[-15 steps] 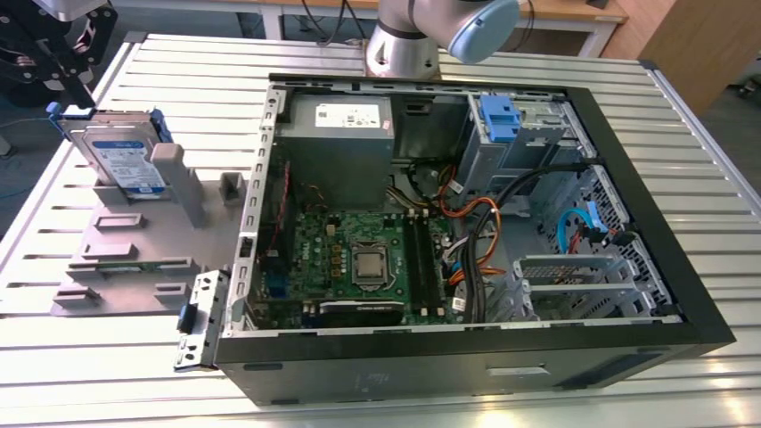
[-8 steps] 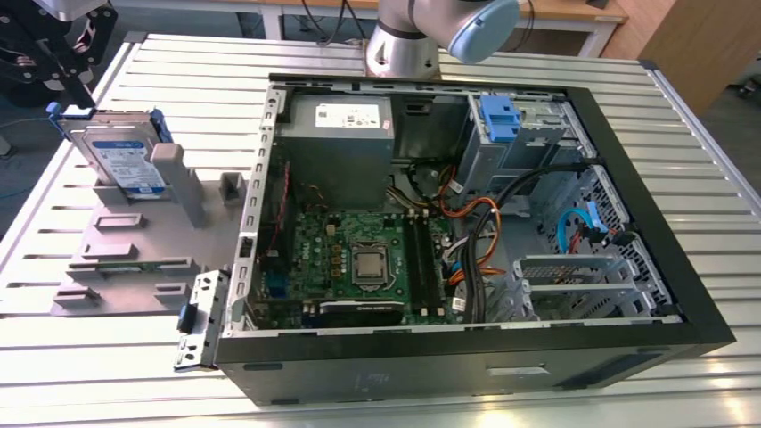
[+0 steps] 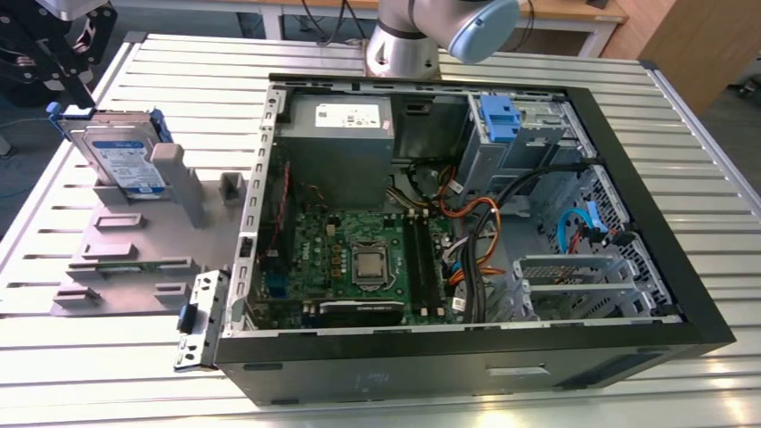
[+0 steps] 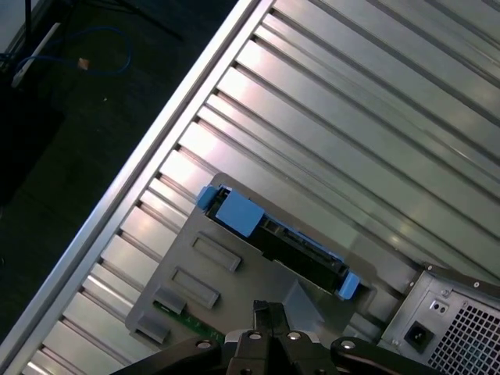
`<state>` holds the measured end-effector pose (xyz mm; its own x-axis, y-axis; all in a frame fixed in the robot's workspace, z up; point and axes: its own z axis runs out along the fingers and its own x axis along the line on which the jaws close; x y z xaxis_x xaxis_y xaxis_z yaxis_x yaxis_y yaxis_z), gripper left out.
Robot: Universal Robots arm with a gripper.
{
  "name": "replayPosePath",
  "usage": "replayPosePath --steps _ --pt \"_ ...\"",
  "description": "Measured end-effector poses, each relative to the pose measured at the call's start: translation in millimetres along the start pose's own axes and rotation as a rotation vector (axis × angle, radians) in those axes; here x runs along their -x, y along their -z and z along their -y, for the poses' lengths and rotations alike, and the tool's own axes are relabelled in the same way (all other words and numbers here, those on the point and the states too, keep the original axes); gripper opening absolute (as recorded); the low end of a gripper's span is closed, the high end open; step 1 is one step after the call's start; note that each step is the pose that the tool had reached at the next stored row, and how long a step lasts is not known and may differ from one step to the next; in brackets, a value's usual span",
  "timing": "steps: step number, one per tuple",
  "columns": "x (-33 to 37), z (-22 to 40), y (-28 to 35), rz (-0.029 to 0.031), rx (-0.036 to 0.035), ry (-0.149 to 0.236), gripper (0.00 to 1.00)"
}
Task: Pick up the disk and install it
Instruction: 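Pick up the disk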
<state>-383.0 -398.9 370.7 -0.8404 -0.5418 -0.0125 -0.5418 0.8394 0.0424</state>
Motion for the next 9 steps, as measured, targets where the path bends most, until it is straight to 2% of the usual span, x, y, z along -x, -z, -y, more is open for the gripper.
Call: replayPosePath --steps 9 --pt "0.0 0.0 0.0 -0.0002 0.0001 0.004 0.11"
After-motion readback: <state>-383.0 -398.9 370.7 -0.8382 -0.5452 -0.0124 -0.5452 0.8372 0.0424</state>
